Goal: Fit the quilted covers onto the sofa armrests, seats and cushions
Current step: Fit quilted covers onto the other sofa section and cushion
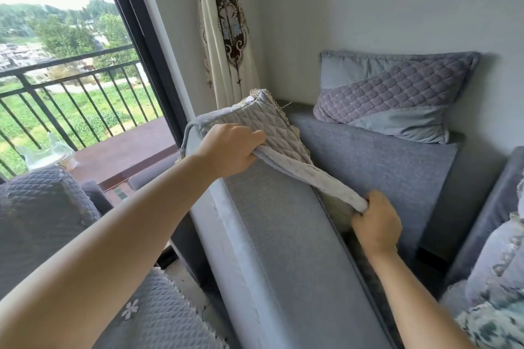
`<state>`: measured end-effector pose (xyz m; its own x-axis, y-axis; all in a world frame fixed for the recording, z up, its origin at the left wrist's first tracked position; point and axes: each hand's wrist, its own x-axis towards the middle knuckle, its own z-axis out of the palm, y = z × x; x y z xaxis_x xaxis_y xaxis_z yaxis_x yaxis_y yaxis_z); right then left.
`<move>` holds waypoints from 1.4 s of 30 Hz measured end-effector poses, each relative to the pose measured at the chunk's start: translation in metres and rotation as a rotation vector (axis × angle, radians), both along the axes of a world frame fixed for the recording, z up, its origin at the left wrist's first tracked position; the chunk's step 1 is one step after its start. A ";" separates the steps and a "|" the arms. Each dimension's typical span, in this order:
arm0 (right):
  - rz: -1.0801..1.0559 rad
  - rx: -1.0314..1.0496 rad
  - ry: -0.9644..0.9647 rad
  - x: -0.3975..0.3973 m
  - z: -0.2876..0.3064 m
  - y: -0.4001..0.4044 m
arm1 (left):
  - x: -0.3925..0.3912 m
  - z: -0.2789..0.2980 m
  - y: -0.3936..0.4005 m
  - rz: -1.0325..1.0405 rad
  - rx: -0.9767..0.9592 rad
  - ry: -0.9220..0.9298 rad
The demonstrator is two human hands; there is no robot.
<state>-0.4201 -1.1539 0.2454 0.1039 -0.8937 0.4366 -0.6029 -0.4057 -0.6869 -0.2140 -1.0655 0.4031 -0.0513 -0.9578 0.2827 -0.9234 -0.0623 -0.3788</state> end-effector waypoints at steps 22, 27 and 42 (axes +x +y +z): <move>0.214 -0.371 0.315 0.030 0.034 0.052 | -0.023 -0.008 -0.007 0.028 0.114 -0.136; 0.111 -0.323 0.322 0.016 0.026 0.032 | -0.025 -0.011 -0.005 0.071 0.040 0.005; 0.199 0.314 0.290 -0.023 -0.019 0.023 | -0.017 -0.053 0.005 -0.154 -0.213 -0.099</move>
